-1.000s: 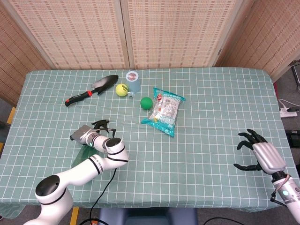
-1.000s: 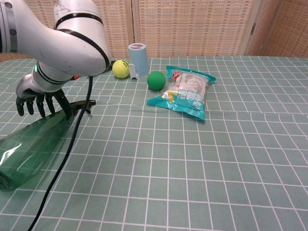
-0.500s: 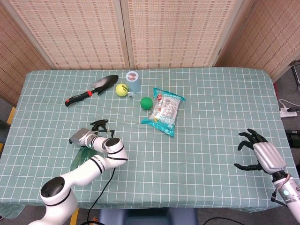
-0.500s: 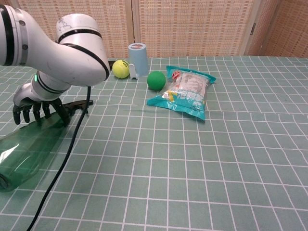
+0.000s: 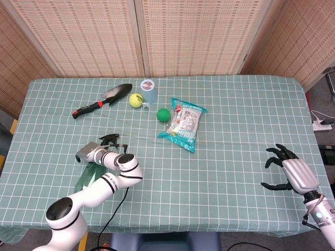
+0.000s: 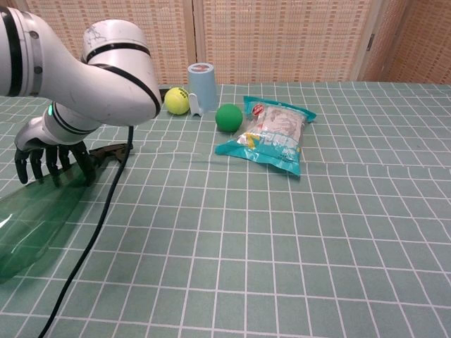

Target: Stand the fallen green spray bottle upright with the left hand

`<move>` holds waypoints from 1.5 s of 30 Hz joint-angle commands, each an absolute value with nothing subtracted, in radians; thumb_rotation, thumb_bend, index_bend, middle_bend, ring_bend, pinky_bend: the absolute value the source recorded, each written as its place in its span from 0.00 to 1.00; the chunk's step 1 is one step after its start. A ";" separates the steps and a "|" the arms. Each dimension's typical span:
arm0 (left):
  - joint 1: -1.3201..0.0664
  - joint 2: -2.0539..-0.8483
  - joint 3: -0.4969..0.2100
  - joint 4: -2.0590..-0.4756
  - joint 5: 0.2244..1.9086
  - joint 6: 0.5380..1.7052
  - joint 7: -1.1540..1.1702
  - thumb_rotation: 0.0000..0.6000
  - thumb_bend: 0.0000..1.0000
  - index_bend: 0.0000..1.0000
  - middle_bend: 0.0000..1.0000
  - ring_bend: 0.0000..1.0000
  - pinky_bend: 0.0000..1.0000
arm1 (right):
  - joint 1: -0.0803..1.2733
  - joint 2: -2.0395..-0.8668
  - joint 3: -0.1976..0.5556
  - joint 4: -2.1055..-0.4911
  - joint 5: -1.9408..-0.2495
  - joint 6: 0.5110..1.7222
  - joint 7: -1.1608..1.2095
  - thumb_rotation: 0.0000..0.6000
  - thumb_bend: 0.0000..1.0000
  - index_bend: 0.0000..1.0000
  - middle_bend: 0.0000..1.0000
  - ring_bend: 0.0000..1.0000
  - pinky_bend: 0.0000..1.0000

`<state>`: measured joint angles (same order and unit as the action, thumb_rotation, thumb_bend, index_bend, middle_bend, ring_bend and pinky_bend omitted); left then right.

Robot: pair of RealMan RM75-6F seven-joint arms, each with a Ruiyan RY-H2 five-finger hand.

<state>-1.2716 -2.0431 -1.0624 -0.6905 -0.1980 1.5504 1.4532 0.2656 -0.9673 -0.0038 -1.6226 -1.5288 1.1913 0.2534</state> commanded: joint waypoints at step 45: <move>-0.485 -1.557 -0.748 -1.675 0.872 1.321 0.073 1.00 0.35 0.59 0.52 0.35 0.24 | 0.238 -1.035 0.032 -1.616 -1.474 1.260 0.053 1.00 0.06 0.48 0.15 0.00 0.16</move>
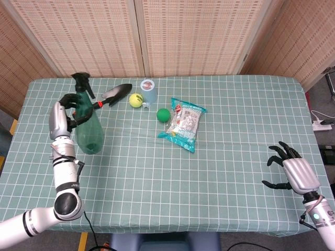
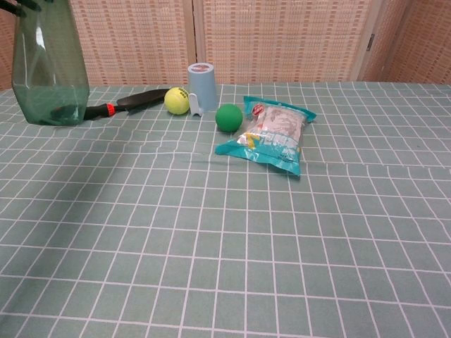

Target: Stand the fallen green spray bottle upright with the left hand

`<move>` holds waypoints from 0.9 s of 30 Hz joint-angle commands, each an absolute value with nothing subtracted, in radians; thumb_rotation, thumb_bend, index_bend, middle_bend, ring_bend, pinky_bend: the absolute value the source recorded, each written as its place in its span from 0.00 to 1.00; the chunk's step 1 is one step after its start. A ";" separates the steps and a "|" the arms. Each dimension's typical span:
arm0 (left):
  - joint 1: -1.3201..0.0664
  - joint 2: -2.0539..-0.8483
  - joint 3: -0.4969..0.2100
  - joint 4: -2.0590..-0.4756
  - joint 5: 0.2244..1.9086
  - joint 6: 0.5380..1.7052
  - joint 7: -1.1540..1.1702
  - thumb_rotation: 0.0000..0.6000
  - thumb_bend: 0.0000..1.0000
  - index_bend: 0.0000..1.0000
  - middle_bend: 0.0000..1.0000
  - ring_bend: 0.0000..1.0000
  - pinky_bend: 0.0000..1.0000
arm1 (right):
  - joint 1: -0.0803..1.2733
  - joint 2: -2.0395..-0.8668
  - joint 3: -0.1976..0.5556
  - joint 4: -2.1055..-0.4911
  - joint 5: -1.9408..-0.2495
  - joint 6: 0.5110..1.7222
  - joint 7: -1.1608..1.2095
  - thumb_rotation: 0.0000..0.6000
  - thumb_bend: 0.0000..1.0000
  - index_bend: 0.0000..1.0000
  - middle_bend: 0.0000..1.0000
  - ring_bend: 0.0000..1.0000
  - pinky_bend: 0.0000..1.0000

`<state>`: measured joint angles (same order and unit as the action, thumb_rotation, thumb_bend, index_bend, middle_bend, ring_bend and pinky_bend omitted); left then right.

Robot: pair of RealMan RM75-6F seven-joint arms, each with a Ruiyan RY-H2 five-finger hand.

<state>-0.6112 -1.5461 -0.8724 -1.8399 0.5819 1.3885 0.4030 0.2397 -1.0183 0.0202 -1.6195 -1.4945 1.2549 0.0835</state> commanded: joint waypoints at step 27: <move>-0.470 -1.822 -0.565 -1.226 1.144 1.513 -0.439 1.00 0.30 0.52 0.43 0.26 0.17 | 0.232 -1.063 0.050 -1.621 -1.406 1.243 -0.024 1.00 0.06 0.46 0.15 0.00 0.16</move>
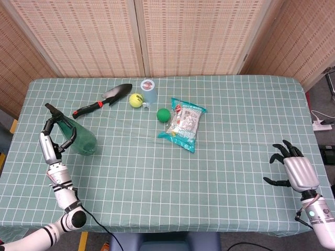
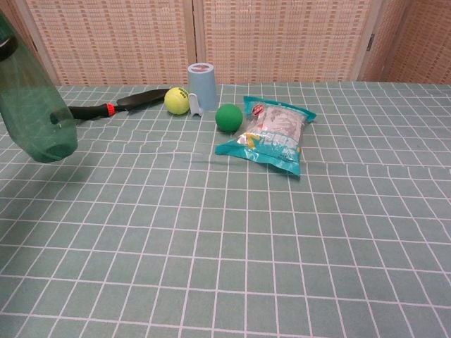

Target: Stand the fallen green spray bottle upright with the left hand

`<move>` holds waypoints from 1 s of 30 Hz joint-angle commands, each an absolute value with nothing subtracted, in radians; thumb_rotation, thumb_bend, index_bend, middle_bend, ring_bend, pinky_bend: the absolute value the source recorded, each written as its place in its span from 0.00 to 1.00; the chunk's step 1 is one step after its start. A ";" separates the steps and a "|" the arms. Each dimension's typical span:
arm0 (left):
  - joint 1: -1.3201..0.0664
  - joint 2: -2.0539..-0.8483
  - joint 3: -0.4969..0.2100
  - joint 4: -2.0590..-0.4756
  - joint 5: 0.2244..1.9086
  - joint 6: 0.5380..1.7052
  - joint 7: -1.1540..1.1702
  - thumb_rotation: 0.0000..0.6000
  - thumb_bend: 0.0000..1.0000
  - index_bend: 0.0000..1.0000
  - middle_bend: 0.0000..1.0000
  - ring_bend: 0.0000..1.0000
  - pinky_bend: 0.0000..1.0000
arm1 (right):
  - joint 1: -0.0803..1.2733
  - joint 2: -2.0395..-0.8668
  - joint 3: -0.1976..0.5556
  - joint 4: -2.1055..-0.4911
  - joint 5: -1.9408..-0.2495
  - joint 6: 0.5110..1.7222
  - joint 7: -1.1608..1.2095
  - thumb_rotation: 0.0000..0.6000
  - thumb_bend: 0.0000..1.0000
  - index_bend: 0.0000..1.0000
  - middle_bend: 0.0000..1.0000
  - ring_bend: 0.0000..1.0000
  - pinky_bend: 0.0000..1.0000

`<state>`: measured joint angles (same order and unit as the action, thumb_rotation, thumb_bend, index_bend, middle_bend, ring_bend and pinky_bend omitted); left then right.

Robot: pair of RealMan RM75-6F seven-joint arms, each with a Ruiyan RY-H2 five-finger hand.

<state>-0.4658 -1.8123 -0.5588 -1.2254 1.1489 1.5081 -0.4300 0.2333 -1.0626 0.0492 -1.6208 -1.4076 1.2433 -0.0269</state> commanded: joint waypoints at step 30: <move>-0.466 -1.872 -0.570 -1.109 1.086 1.421 -0.571 1.00 0.27 0.50 0.41 0.22 0.15 | 0.228 -1.066 0.066 -1.647 -1.336 1.219 -0.050 1.00 0.06 0.46 0.15 0.00 0.16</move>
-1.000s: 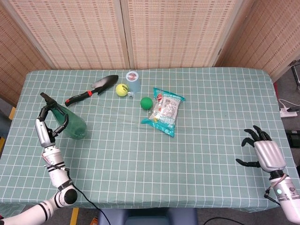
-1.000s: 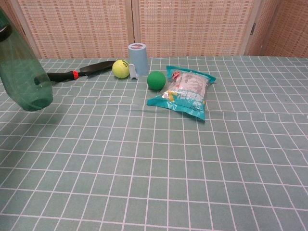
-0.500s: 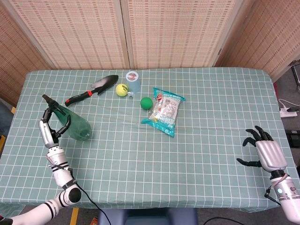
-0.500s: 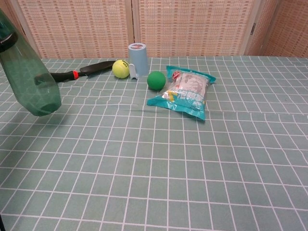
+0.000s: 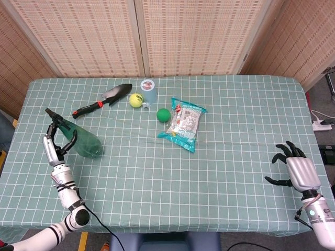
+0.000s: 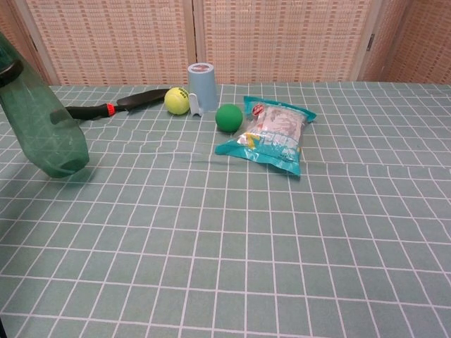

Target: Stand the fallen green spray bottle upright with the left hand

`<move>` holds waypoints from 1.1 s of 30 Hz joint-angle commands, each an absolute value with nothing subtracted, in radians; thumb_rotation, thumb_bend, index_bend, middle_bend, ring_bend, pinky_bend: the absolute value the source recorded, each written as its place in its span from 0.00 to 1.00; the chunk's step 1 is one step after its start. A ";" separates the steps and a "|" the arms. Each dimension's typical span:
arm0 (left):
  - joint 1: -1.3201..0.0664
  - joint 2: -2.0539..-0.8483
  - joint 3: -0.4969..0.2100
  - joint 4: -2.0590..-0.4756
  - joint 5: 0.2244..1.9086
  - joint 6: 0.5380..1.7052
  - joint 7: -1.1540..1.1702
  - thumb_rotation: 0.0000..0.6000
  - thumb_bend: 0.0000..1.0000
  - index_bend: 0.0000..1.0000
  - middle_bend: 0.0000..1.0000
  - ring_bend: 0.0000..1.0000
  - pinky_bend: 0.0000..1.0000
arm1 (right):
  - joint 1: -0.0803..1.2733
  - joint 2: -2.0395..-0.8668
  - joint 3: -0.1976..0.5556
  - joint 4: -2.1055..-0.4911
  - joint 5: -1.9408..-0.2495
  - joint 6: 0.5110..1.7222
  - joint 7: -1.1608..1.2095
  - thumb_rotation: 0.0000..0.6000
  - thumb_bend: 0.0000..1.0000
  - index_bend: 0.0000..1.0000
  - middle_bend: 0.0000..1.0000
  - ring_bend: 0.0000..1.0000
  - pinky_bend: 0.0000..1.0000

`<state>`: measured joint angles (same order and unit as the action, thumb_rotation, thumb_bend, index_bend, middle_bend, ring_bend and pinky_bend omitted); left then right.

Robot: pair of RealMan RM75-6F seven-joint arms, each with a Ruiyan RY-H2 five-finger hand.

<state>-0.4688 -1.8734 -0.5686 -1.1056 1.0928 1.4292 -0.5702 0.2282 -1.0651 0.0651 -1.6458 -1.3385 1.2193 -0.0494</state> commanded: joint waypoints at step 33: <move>-0.357 -1.804 -0.452 -1.307 1.137 1.446 -0.496 1.00 0.25 0.47 0.36 0.17 0.15 | 0.229 -1.056 0.070 -1.652 -1.377 1.218 0.054 1.00 0.06 0.45 0.15 0.00 0.16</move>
